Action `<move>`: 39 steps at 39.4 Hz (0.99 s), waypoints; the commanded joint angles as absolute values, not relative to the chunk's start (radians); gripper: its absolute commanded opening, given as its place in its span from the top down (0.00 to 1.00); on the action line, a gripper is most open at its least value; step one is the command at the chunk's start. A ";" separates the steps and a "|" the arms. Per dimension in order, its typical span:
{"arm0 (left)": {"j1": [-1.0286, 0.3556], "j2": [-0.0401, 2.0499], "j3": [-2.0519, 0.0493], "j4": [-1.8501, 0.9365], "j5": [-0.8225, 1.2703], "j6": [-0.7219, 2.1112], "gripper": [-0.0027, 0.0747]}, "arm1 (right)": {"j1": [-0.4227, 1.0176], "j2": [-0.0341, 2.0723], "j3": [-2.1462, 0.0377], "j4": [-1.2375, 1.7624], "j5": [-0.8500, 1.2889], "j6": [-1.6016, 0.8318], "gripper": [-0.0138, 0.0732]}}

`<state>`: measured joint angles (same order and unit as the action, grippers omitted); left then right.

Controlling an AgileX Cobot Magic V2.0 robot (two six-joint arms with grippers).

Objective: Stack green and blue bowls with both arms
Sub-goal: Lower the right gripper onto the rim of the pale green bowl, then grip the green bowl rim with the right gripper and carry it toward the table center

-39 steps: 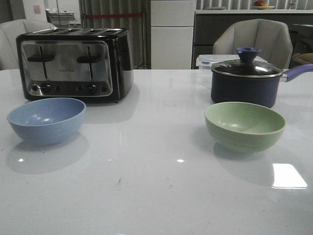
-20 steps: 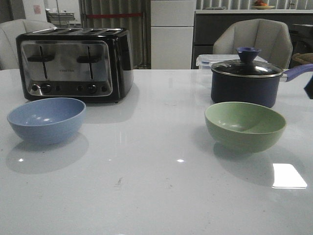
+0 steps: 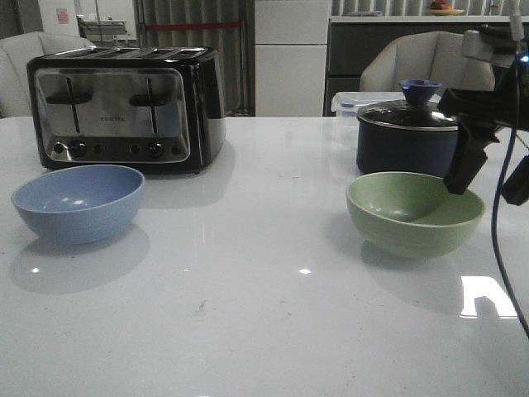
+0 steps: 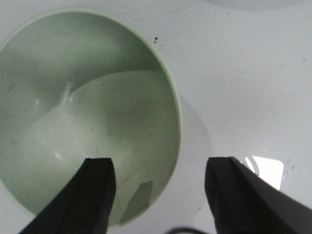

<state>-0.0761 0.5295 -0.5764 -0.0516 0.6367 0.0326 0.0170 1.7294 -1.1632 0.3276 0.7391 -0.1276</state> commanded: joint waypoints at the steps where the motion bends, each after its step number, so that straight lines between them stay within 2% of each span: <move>1: -0.080 0.540 -0.604 -0.060 0.554 0.027 0.37 | 0.015 1.734 -1.227 0.333 0.734 -0.143 0.22; 4: -0.080 0.540 -0.604 -0.060 0.554 0.027 0.37 | 0.015 1.764 -1.251 0.330 0.746 -0.144 0.16; 17: -0.080 0.540 -0.604 -0.060 0.554 0.027 0.37 | 0.015 1.829 -1.274 0.328 0.700 -0.144 0.17; 20: -0.080 0.540 -0.604 -0.060 0.556 0.027 0.37 | 0.015 1.830 -1.274 0.328 0.702 -0.146 0.22; 26: -0.080 0.540 -0.604 -0.060 0.556 0.027 0.37 | 0.015 1.830 -1.274 0.330 0.702 -0.146 0.52; 30: -0.080 0.540 -0.604 -0.060 0.556 0.027 0.37 | 0.015 1.829 -1.274 0.335 0.703 -0.146 0.67; 33: -0.080 0.540 -0.604 -0.060 0.556 0.027 0.37 | 0.016 1.825 -1.274 0.340 0.705 -0.146 0.70; 39: -0.080 0.540 -0.604 -0.060 0.556 0.027 0.37 | 0.036 1.776 -1.274 0.340 0.710 -0.146 0.70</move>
